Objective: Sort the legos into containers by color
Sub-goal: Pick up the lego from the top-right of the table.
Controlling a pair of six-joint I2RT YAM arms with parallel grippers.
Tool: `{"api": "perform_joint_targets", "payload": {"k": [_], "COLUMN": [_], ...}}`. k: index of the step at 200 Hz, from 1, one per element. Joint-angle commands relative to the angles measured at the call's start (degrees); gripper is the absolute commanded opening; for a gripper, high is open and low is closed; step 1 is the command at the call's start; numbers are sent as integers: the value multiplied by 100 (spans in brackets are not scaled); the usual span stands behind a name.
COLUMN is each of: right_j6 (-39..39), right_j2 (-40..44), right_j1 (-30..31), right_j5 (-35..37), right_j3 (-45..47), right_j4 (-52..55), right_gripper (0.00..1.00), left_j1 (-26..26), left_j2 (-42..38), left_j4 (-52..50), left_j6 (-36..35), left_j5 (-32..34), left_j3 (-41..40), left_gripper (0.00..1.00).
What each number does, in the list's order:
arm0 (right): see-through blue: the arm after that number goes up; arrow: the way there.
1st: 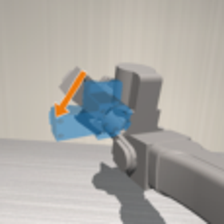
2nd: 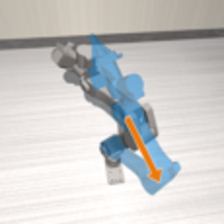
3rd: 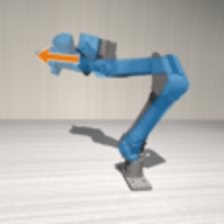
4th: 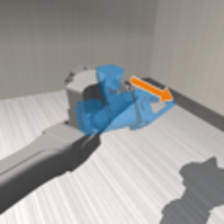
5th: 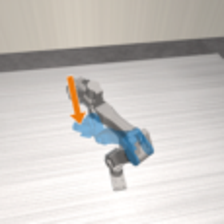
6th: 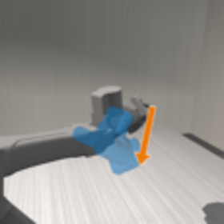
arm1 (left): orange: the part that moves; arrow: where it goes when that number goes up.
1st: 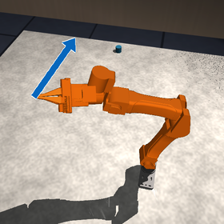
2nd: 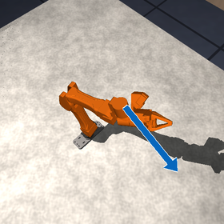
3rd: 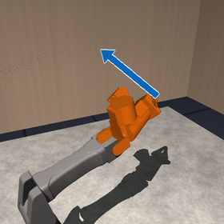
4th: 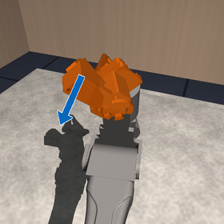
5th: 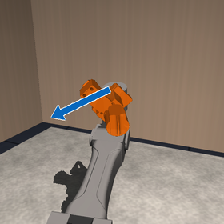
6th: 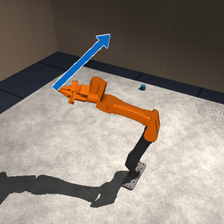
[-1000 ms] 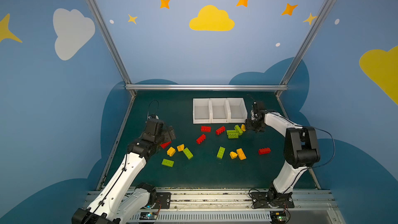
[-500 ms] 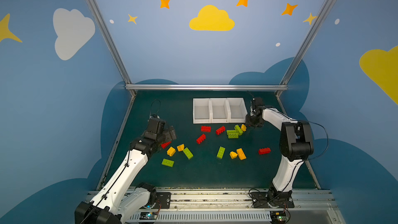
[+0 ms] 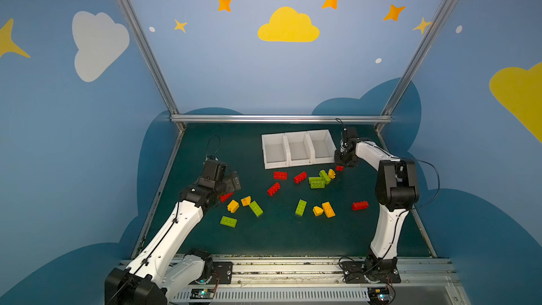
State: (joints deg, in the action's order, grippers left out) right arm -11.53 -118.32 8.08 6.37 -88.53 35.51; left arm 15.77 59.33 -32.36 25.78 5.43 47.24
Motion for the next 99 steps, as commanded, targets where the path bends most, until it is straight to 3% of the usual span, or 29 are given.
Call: {"api": "perform_joint_targets", "payload": {"k": [1,31,99], "right_j6": [-13,-51,-12], "right_j2": [-125,-84,585], "right_j1": [-7,1,53], "right_j5": [-64,-92,-22], "right_j3": [-190,-114,181], "right_j4": [229,213,332], "right_gripper": [37,25,22], "left_j1": [-21,-39,-46], "left_j2": [0,-24,-162], "left_j4": [37,44,80], "left_j6": [23,17,50], "left_j5": [33,29,-51], "left_j3": [14,13,-5], "left_gripper": [100,100,100]}}
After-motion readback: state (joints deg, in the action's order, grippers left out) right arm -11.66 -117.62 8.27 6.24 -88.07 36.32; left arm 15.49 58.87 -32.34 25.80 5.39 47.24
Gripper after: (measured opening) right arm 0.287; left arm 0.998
